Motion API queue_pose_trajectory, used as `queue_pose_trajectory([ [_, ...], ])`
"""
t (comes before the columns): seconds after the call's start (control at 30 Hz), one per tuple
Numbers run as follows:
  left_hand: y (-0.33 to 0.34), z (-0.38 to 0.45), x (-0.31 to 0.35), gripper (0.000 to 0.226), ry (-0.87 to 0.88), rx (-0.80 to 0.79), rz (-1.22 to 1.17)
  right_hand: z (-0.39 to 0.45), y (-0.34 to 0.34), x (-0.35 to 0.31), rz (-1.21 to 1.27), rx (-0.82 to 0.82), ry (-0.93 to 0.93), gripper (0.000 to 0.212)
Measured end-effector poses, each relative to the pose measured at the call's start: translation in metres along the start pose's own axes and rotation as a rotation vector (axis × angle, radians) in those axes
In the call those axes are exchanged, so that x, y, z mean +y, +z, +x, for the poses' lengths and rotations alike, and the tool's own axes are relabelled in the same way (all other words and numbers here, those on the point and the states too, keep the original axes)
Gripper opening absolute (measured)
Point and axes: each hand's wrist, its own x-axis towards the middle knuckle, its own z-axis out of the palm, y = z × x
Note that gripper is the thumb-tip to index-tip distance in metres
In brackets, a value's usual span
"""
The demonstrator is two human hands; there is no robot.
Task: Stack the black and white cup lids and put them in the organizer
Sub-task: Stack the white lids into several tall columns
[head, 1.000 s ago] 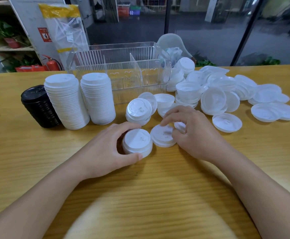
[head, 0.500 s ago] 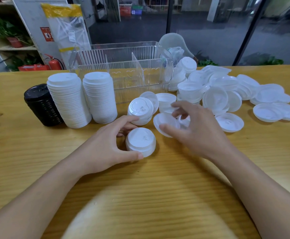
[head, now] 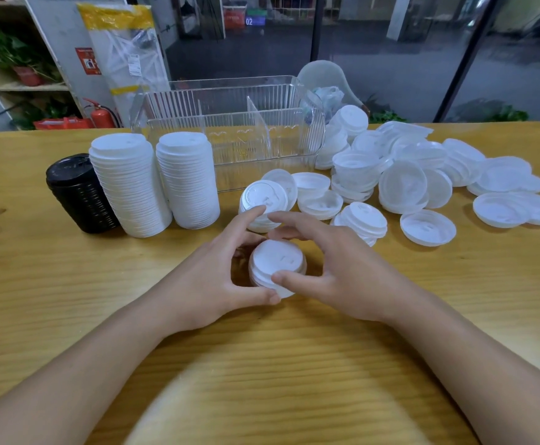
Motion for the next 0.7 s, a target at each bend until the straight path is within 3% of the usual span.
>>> queue_pose_trajectory([
  [0.23,-0.002,0.0,-0.001,0.108,0.063,-0.031,0.055,0.002,-0.001,0.004,0.086,-0.018,-0.03,0.074],
  [0.4,0.0,0.002,-0.003,0.091,0.045,-0.001,0.064,0.015,0.0,0.015,0.046,0.327,-0.028,0.042],
  [0.57,-0.01,0.001,0.002,0.065,0.037,0.045,0.116,0.052,-0.001,0.009,-0.155,0.337,0.001,0.059],
  [0.7,-0.019,0.001,-0.004,0.057,0.004,0.048,0.083,0.08,0.011,0.0,-0.323,0.383,0.077,0.075],
])
